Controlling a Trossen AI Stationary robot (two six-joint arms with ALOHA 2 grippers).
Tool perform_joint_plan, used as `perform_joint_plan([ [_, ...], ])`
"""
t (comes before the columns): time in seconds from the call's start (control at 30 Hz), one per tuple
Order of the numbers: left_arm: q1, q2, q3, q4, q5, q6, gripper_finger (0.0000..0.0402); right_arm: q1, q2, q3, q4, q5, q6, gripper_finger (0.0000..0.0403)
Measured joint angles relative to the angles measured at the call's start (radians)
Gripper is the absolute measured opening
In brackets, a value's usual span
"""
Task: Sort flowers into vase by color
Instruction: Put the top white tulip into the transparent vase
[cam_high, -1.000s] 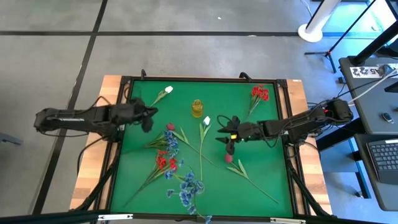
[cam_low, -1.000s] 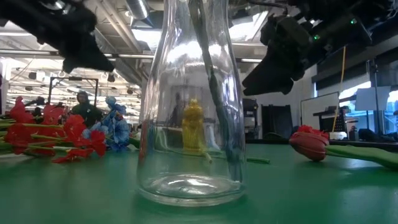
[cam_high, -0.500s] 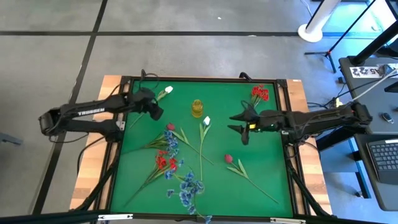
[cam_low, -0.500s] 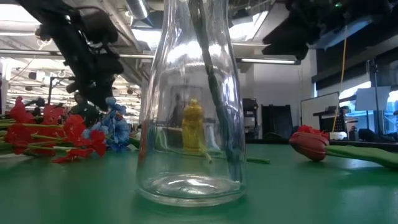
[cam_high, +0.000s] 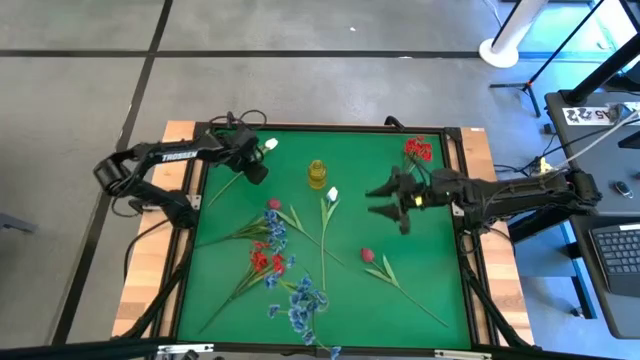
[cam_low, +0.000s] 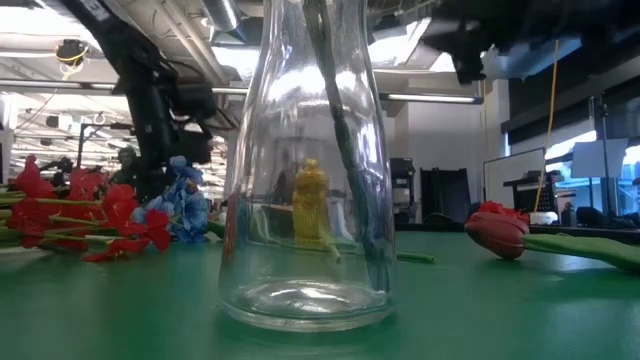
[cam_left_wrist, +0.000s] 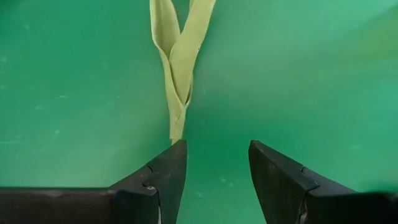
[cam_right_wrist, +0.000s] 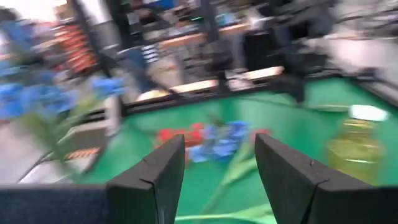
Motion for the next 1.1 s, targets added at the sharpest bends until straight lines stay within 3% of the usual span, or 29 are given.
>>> perform_joint_plan([
  [0.13,0.020,0.069,0.026,-0.015,-0.064,0.010,0.0169,-0.087,0.002,-0.066,0.006,-0.040,0.039,0.0193],
  [0.27,0.047,0.119,0.044,-0.027,-0.088,0.030,0.0169,-0.138,0.002,-0.154,0.123,-0.087,0.073,0.0193],
  [0.33,0.059,0.144,0.046,-0.027,-0.080,0.031,0.0169,-0.148,0.002,-0.211,0.261,-0.102,0.125,0.0193],
  [0.47,0.089,0.184,0.052,-0.036,-0.020,0.037,0.0169,-0.148,0.001,-0.327,0.701,-0.169,0.204,0.0193],
  [0.53,0.100,0.189,0.053,-0.038,0.002,0.037,0.0169,-0.148,0.001,-0.374,0.807,-0.180,0.209,0.0193],
  [0.7,0.105,0.190,0.052,-0.040,0.031,0.034,0.0148,-0.148,-0.003,-0.420,0.833,-0.159,0.232,0.0193],
  [1.0,0.097,0.191,0.050,-0.041,0.050,-0.023,0.0025,-0.148,0.002,-0.423,0.788,-0.141,0.230,0.0193],
  [1.1,0.083,0.195,0.077,-0.080,0.036,-0.023,0.0008,-0.148,0.002,-0.423,0.788,-0.138,0.230,0.0193],
])
